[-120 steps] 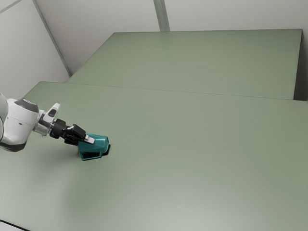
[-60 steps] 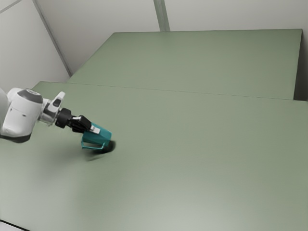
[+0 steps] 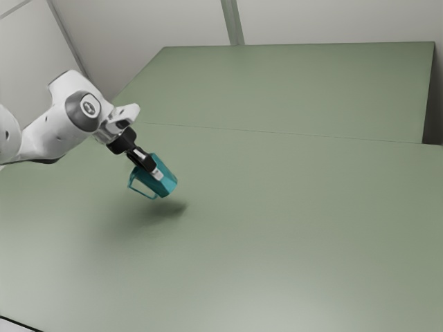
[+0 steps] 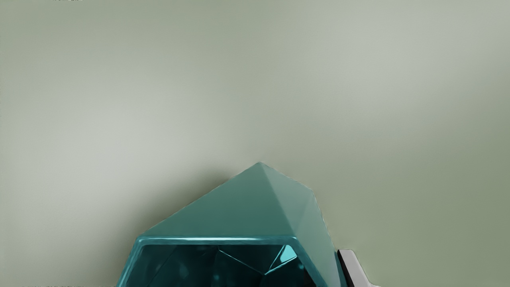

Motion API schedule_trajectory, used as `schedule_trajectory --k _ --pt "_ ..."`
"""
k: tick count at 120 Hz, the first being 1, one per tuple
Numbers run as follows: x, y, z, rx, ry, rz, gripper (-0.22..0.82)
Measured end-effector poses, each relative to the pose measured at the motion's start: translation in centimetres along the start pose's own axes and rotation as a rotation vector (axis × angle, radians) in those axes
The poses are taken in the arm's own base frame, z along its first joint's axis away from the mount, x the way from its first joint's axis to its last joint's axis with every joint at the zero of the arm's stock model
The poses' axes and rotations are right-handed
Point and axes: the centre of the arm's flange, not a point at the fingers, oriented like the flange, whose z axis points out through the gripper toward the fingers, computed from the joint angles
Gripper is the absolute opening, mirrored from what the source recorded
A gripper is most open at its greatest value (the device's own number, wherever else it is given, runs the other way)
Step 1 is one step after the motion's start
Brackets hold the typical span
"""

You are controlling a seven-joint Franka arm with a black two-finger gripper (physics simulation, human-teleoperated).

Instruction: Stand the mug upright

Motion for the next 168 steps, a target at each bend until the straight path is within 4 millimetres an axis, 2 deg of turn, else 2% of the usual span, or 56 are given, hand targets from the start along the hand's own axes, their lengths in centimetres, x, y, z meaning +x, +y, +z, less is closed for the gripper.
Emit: schedule_trajectory --k 15,31,55,86,116,148,168 --pt "2.0 2.3 1.0 0.133 -0.093 0.083 -0.17" --pt "2.7 2.7 1.7 0.240 -0.147 0.100 -0.17" --pt "1.3 2.4 2.7 0.346 -0.212 0.063 -0.17" --pt "-0.5 2.6 4.2 0.393 -0.251 -0.026 -0.17" --pt "-0.3 3.0 5.1 0.410 -0.247 -0.100 -0.17" --pt "0.2 4.2 7.0 0.414 -0.254 -0.135 -0.17" --pt "0.2 4.0 7.0 0.420 -0.243 -0.168 -0.16"
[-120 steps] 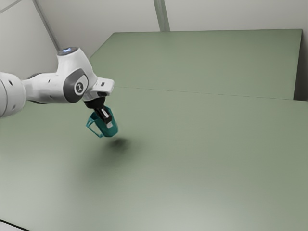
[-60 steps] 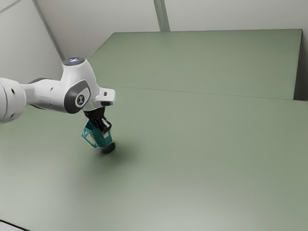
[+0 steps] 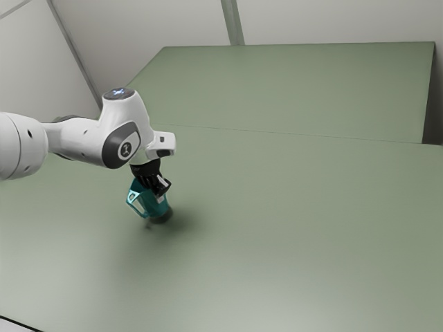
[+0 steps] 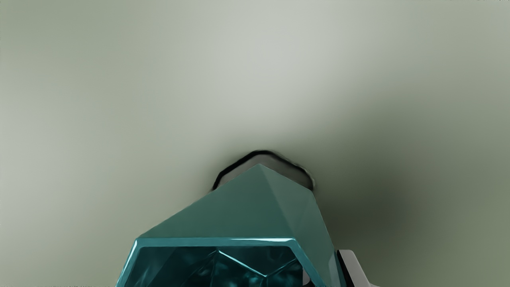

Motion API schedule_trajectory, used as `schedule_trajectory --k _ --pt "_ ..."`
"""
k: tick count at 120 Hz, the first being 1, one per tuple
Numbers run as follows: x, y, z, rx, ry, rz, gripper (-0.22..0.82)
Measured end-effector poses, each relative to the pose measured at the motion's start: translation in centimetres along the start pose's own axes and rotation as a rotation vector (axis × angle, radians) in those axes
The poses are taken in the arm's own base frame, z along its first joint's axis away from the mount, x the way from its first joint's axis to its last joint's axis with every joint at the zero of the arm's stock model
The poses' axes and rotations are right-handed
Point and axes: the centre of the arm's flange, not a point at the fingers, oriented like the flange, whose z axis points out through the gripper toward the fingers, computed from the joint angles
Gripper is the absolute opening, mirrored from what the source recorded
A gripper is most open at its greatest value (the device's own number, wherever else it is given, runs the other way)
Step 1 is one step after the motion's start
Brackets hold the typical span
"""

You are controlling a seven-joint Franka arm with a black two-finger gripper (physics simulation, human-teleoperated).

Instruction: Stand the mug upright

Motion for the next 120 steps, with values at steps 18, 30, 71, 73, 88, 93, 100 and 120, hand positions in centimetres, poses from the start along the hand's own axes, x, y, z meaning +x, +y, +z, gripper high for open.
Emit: schedule_trajectory --k 18,30,71,73,88,93,100,120 --pt "-0.1 -0.3 0.0 -0.004 0.002 -0.024 -0.05" --pt "0.0 -0.3 0.0 -0.004 0.003 -0.030 0.02" --pt "0.2 -0.3 -1.0 -0.002 0.022 -0.046 0.28" --pt "0.3 -0.3 -1.1 -0.002 0.024 -0.047 0.29" --pt "0.7 -0.6 -2.5 -0.001 0.045 -0.057 0.35" --pt "1.2 -0.8 -3.5 -0.001 0.057 -0.062 0.36" --pt "2.0 -1.2 -5.3 -0.003 0.076 -0.073 0.38" --pt "4.7 -3.0 -12.0 -0.009 0.118 -0.109 0.47"
